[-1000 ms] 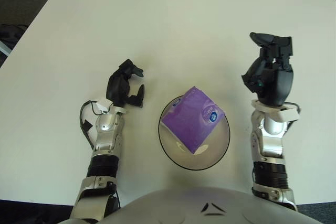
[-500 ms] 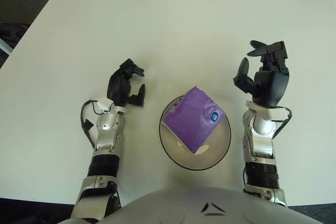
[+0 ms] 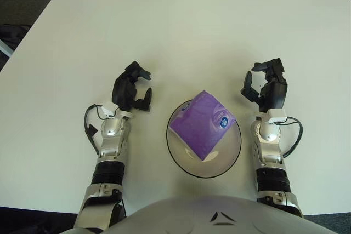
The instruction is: Put the tissue paper into the plate.
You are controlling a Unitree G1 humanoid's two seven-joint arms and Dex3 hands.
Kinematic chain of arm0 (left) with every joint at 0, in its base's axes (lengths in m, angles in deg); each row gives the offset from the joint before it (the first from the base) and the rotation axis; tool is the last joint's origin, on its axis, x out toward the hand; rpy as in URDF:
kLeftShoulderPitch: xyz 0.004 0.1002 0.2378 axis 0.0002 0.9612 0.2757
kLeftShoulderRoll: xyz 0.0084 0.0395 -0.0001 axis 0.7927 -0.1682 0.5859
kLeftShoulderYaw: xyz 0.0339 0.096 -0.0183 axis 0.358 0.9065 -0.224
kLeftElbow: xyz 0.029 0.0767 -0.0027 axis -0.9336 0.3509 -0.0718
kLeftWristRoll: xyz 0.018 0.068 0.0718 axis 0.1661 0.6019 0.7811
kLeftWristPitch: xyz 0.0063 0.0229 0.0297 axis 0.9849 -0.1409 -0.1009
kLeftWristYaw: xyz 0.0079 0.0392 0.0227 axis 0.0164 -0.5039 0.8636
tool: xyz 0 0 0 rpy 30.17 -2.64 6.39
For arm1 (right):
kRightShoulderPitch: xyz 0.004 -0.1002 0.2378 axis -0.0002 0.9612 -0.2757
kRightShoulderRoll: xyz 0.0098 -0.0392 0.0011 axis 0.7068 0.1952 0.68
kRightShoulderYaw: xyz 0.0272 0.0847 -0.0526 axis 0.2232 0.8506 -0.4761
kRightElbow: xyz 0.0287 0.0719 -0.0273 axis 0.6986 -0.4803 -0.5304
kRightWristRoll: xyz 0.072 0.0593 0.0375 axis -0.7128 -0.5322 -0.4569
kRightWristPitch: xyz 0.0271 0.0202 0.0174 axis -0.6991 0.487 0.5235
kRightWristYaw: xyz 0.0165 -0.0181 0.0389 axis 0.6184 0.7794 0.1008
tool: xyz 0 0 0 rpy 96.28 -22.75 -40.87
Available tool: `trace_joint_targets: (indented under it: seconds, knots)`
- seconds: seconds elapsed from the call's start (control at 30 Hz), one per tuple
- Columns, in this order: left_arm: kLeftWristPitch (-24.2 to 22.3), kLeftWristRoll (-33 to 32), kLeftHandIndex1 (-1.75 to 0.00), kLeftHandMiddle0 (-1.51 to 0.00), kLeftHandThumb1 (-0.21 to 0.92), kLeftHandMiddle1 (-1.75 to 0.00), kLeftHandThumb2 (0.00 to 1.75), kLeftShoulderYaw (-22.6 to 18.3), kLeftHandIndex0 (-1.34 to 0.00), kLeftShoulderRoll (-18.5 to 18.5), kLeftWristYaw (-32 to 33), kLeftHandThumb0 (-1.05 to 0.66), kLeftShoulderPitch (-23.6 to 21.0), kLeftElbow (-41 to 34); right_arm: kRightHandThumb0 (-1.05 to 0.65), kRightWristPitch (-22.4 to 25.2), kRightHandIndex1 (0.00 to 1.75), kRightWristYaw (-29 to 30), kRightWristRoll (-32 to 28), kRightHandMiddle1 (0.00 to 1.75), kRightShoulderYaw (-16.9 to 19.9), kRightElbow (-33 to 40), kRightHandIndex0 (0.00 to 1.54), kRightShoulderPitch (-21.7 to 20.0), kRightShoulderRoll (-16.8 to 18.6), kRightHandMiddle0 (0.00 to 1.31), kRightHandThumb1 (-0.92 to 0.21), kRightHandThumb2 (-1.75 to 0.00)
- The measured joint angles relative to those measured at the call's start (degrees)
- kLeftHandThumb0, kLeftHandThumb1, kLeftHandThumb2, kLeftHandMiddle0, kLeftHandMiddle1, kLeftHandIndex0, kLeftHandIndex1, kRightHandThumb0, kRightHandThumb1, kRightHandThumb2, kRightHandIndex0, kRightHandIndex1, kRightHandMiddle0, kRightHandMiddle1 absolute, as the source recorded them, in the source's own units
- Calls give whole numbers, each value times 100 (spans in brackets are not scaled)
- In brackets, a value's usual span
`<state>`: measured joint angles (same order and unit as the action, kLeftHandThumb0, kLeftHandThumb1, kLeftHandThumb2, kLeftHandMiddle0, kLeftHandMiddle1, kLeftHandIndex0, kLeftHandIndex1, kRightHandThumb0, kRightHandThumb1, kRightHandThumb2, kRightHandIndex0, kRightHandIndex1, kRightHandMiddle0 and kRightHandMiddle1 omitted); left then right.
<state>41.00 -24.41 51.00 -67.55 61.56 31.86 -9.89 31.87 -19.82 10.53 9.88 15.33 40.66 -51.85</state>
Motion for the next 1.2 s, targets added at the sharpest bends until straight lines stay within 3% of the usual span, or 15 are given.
trace_joint_targets:
  seconds: [0.9,1.03,1.2]
  knots:
    - [-44,-7,-167,-90,-8,-175,175,-2,-72,-9,0,-1,24,-28,-42,793,144,211,-28,175,-151,-99,67,7,3,44,-53,-105]
    - [-60,-5,-168,-90,-8,-175,175,4,-71,-31,0,-1,62,-76,-40,888,141,181,-27,175,-214,-79,65,61,-22,40,-58,-99]
    - [-61,-6,-167,-90,-8,-175,175,7,-72,-39,0,-1,76,-99,-41,1036,141,137,-29,175,-262,-28,65,91,-23,44,-53,-106]
